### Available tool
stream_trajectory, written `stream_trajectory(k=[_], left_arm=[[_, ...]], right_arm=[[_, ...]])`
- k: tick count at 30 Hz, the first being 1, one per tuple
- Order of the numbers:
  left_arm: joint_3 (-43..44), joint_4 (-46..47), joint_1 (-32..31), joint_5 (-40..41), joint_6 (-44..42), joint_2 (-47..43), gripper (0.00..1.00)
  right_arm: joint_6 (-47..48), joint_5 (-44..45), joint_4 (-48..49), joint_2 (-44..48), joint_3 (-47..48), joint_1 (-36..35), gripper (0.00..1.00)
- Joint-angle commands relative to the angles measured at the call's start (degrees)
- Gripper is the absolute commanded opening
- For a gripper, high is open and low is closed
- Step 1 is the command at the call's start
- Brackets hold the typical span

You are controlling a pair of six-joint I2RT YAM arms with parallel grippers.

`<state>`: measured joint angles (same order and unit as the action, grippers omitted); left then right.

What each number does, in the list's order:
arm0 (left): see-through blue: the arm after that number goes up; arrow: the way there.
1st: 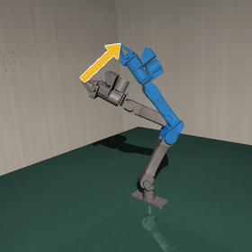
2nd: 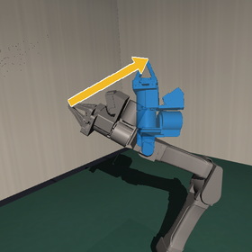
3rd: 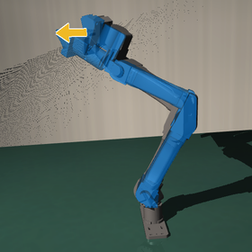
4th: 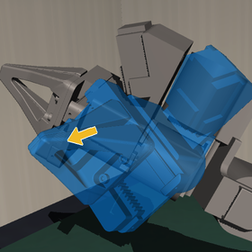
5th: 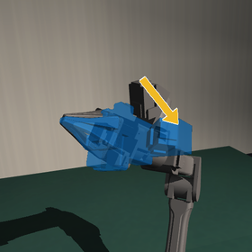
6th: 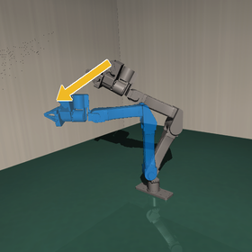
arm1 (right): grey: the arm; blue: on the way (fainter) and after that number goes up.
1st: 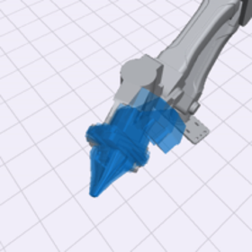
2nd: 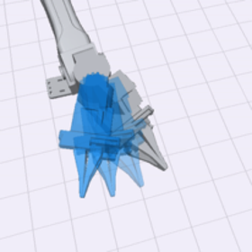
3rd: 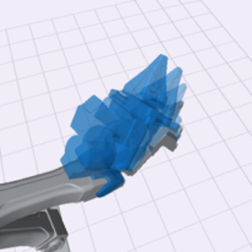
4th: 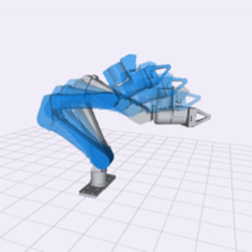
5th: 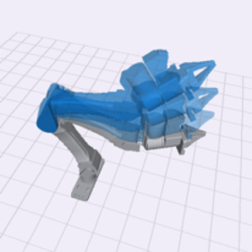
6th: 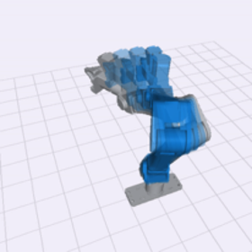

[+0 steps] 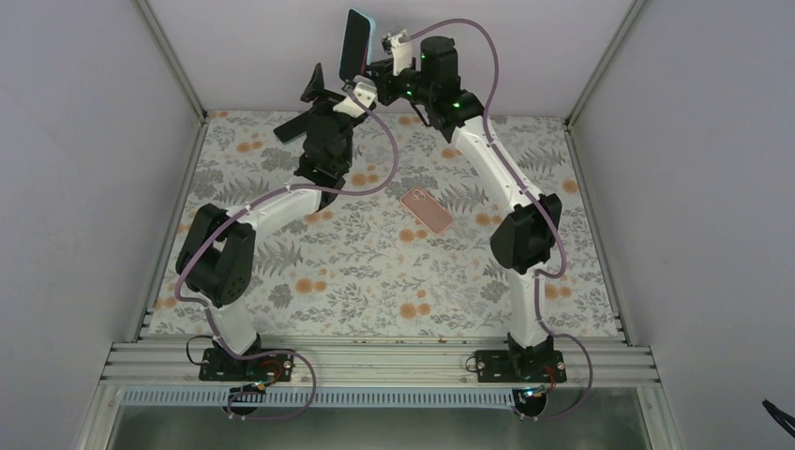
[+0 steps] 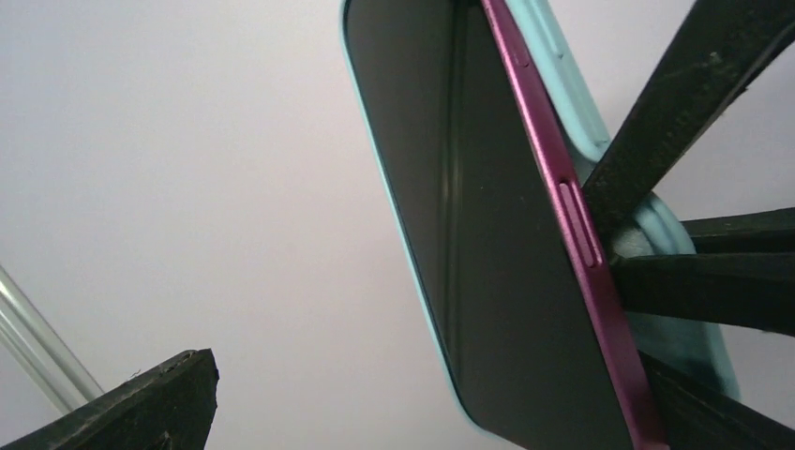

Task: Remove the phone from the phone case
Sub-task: Remove the phone case from the phone.

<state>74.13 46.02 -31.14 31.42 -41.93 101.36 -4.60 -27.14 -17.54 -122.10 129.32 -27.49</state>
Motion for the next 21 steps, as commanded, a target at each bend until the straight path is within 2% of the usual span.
stream_trajectory(k=[1,5,11,16,21], left_arm=[[3.94,12.76,4.27,8.65,-3.87,2.55,1.00],[4.01,12.01,4.74,5.81,-1.37,3.49,1.00],[10.94,4.75,4.94,2.58,2.73,7.55,1.00],[16.70,-1.24,4.84,-2.44,5.63,10.37,0.80],[21.75,-8.46,4.32,-6.87,9.70,12.45,0.70]], right_arm=[[-0.19,-3.47,-3.51,3.46,-2.03,-0.80,0.03],[-0.57,-5.80,-3.04,4.06,-4.21,-1.79,0.03],[-0.26,-9.58,-3.27,3.29,-4.93,-4.30,0.03],[2.19,-9.83,-5.32,2.42,-2.77,-7.48,0.03],[2.06,-11.35,-5.02,3.03,-2.93,-9.43,0.03]])
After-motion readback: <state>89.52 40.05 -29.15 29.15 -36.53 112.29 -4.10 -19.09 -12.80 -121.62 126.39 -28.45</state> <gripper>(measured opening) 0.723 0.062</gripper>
